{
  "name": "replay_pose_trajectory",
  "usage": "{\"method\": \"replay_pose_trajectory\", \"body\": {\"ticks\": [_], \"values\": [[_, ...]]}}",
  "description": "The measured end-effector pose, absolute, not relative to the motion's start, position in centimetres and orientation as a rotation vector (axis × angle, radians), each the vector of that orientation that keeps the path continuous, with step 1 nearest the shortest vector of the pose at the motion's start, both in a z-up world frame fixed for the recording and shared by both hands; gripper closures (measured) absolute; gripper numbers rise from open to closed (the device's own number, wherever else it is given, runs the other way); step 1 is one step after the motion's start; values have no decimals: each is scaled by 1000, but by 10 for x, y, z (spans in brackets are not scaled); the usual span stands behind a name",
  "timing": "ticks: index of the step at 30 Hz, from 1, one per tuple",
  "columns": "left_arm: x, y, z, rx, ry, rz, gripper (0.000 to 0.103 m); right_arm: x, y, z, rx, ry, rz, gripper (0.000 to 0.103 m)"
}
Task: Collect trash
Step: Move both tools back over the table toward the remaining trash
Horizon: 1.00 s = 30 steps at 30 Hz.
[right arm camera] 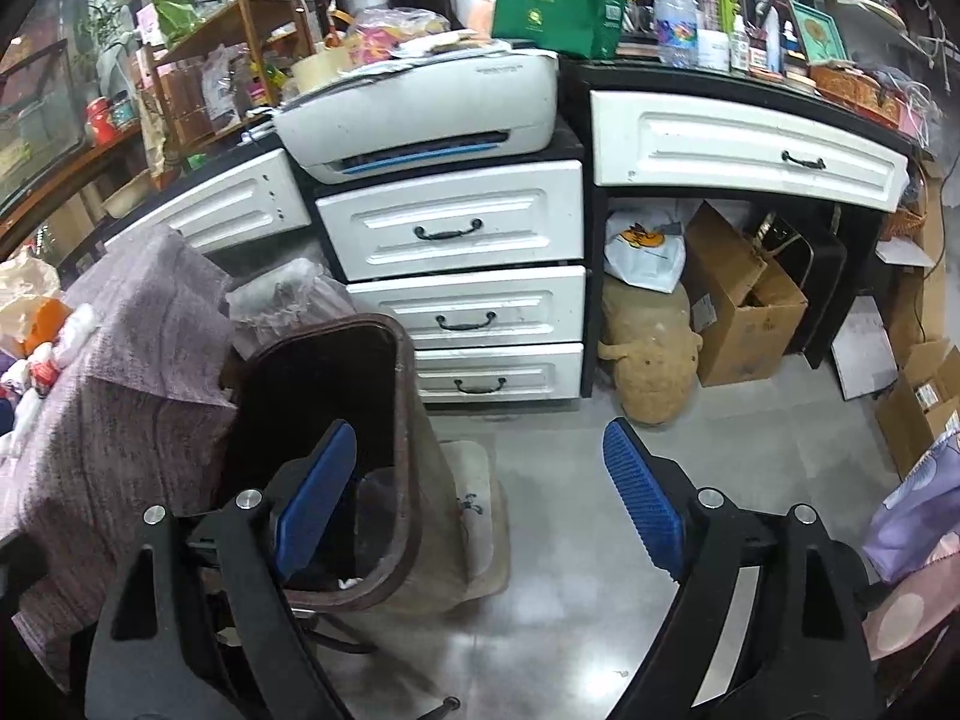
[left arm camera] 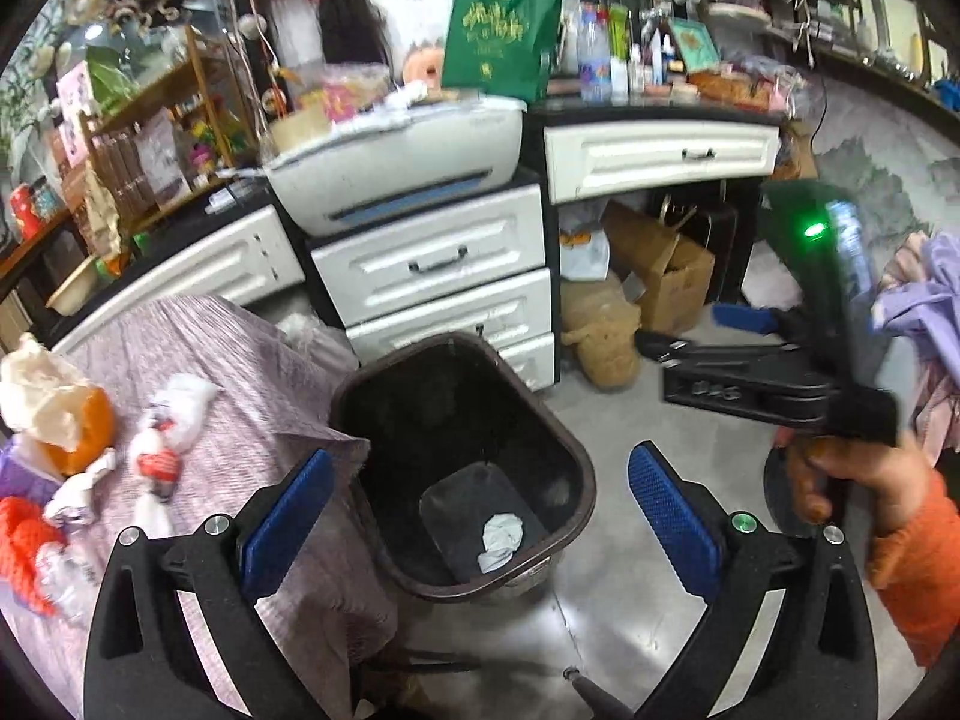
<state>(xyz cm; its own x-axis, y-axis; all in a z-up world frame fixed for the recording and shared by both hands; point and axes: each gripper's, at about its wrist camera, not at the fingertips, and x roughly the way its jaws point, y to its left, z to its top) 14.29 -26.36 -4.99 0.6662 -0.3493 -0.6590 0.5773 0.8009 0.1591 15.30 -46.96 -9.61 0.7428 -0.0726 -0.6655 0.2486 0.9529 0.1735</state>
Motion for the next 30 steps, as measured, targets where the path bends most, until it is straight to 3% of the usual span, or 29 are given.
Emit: {"method": "replay_pose_trajectory", "body": {"ticks": [12,30], "values": [[109,-207,-24,267,576,-460,6,154,-401,-57,200,649,-9,18],[111,-48,-28,53,623,-129,6,164,-256,-12,41,590,331,17]]}}
